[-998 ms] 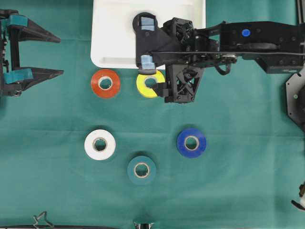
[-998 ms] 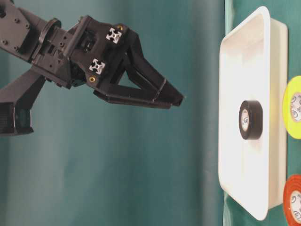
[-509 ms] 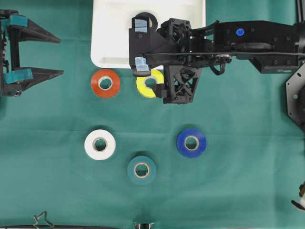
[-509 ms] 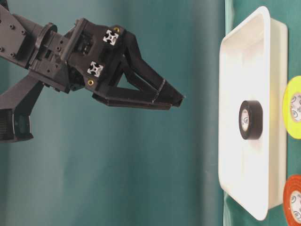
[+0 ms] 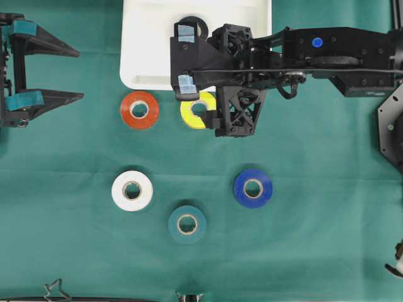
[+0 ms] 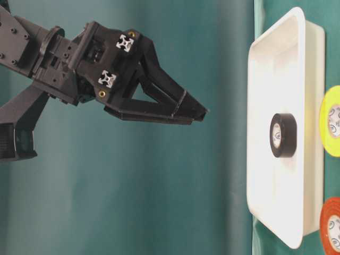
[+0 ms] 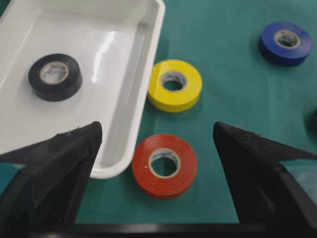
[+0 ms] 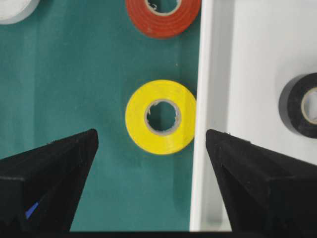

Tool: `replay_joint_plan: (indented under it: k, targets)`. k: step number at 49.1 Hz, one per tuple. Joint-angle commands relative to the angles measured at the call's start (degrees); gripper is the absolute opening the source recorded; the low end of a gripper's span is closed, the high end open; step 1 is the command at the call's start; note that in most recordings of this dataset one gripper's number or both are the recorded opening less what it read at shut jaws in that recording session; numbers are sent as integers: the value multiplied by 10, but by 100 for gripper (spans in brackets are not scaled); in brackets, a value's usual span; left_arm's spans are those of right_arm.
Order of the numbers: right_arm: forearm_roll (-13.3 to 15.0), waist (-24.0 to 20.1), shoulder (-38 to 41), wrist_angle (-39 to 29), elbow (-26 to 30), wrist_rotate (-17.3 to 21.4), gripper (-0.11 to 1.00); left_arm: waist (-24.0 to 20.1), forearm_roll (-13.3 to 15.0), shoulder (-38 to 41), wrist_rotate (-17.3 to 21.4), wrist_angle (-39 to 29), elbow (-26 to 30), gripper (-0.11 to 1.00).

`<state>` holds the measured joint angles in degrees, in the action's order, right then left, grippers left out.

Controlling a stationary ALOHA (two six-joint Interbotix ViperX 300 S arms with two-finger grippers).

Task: Pick up the tape from a random location and place it into the white case.
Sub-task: 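Lower the right gripper and close it on the yellow tape roll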

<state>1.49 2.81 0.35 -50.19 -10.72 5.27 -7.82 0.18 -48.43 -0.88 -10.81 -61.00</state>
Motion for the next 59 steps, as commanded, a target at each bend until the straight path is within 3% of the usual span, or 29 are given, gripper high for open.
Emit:
replay_joint_plan:
  k: [1,59]
  targets:
    - [1,0,-6,11,5,3,93,1,1,2,-1,3,6,96]
    - [1,-11,155,193,-80,11,93,1,1,2,-1,3,-1,96]
